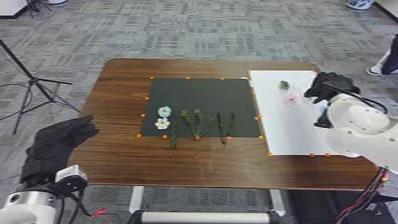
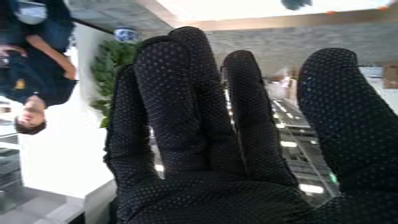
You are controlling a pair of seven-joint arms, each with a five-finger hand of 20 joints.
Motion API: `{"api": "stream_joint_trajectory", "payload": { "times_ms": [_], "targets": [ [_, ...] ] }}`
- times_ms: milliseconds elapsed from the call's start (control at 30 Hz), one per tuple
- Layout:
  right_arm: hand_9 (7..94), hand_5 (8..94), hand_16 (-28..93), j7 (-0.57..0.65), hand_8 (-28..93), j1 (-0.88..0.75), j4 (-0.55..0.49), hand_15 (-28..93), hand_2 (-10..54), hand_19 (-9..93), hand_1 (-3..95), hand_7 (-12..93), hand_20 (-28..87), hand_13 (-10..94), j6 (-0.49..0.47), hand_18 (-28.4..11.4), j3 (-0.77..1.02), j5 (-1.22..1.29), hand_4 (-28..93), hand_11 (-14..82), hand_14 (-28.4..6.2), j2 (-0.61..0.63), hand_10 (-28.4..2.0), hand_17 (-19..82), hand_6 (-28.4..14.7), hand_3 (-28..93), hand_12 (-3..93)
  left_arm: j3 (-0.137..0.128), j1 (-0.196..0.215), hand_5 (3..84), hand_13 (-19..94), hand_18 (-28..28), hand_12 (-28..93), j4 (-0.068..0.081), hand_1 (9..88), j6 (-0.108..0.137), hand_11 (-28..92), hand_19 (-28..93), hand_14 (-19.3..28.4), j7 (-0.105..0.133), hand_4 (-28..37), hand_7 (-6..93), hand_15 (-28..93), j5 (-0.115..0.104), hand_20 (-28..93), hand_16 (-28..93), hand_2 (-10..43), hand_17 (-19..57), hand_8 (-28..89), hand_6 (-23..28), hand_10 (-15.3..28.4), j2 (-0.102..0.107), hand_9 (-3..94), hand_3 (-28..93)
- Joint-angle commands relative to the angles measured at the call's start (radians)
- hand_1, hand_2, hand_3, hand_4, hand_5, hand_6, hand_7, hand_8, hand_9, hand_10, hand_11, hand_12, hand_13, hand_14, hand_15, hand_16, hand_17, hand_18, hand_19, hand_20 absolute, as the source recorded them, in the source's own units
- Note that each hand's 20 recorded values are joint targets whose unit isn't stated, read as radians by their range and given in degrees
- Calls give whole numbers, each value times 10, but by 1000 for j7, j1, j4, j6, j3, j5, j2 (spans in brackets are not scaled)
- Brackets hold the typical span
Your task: Arrange flowers
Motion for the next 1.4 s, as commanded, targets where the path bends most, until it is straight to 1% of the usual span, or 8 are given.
{"api": "stream_joint_trajectory", "payload": {
  "times_ms": [33,133,367,533,667,800,867,1400],
  "targets": [
    [688,523,168,12,-152,-26,18,648,-10,882,315,201,29,688,-4,-236,19,-2,-269,245,-109,30,-163,233,-21,785,156,-1,10,569,335,178,128,-11,235,6,376,430,237,-3,-226,157,560,2,135,-88,-3,-55,-105,131,206,-15,475,885],
    [688,525,167,10,-152,-22,27,648,-10,882,314,202,29,688,-1,-236,10,-3,-268,245,-110,23,-164,233,-20,785,156,7,3,569,335,178,128,-8,235,8,377,430,237,0,-226,157,560,0,135,-88,-4,-55,-105,131,205,-12,475,886],
    [689,526,166,20,-153,-50,49,649,-13,882,314,203,30,687,-7,-237,30,-7,-268,245,-109,16,-163,233,-20,788,155,13,-25,569,335,178,128,-4,235,-8,376,430,237,-33,-227,157,561,24,135,-88,-4,-55,-105,131,206,-29,475,887],
    [688,528,165,25,-154,-52,67,648,-14,882,315,206,30,688,-15,-236,28,1,-269,245,-109,9,-163,233,-19,789,156,17,-24,568,335,178,128,-3,234,0,377,430,237,-20,-227,157,561,13,135,-88,-4,-55,-105,131,206,-21,475,888],
    [689,527,165,36,-155,-77,63,649,-15,882,317,206,30,688,-13,-236,29,-3,-269,246,-109,22,-162,234,-19,790,156,11,-27,568,335,178,128,1,235,-19,377,430,238,-33,-227,157,562,22,135,-88,-4,-55,-105,131,206,-21,475,886],
    [690,527,166,32,-154,-119,83,649,-16,881,317,205,30,689,-33,-236,73,0,-269,246,-110,17,-162,234,-20,791,156,15,-26,568,336,178,127,2,235,-9,377,430,237,-7,-226,157,562,7,135,-88,-3,-55,-105,131,206,-14,475,886],
    [690,526,166,37,-154,-124,88,648,-16,881,317,204,30,689,-44,-237,76,11,-269,246,-109,14,-162,233,-20,792,156,15,-26,568,336,178,127,2,235,-12,377,431,237,-16,-226,157,561,13,135,-88,-3,-55,-105,131,206,-20,475,886],
    [685,506,168,29,-150,-147,155,647,-21,881,320,195,30,688,-76,-239,111,33,-271,241,-110,-30,-164,232,-18,793,155,33,-29,568,336,178,128,8,234,2,376,430,236,30,-226,158,561,-18,135,-88,-4,-56,-105,131,207,5,474,887]
  ]
}}
